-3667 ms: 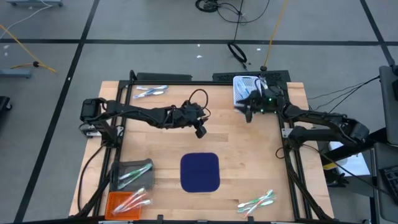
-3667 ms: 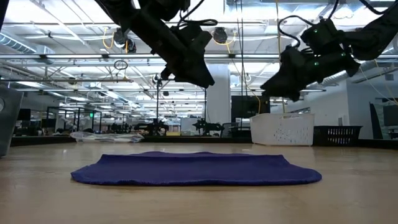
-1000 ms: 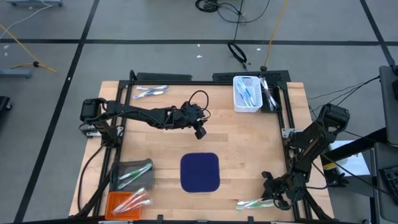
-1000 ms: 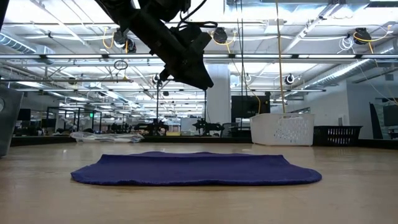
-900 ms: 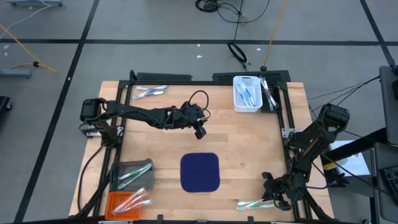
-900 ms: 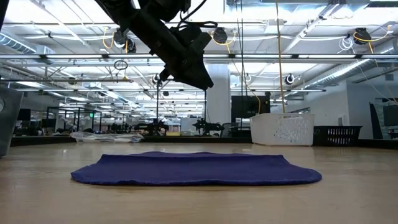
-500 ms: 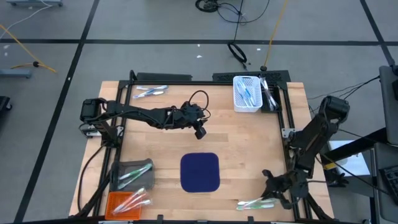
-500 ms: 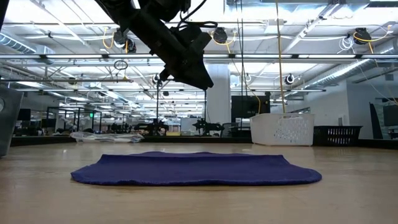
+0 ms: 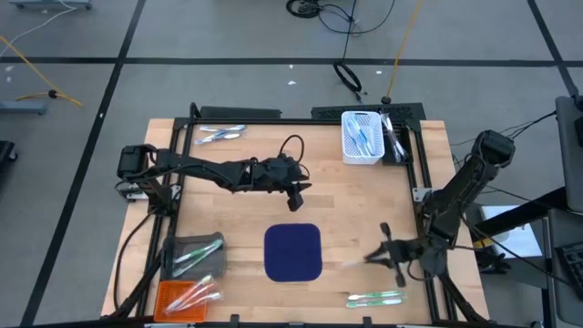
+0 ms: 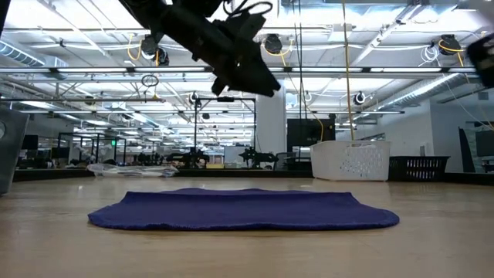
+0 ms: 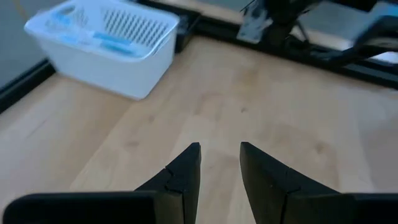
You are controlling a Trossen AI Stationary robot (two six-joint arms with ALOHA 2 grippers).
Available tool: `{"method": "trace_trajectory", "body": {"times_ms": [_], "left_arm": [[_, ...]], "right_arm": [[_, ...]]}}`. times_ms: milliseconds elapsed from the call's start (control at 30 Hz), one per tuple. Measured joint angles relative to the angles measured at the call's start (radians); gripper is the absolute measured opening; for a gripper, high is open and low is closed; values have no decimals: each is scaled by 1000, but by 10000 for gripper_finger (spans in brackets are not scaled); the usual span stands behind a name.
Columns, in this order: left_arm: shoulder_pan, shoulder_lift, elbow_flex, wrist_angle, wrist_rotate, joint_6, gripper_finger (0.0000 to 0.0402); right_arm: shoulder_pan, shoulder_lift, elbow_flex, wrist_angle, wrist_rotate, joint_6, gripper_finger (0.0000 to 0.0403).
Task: Pick & Place Toothbrushes
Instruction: Put the orange toothbrush into the orange basket
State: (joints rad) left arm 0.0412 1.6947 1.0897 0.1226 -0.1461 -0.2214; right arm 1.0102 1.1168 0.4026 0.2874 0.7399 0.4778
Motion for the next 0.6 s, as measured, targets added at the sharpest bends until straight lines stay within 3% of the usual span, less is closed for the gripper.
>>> {"method": "trace_trajectory", "body": {"times_ms": [600], "left_arm": [[-69,0,0,131,0,98,113]], "right_arm": [[-337,-2,0,428,24,-486,12]]}}
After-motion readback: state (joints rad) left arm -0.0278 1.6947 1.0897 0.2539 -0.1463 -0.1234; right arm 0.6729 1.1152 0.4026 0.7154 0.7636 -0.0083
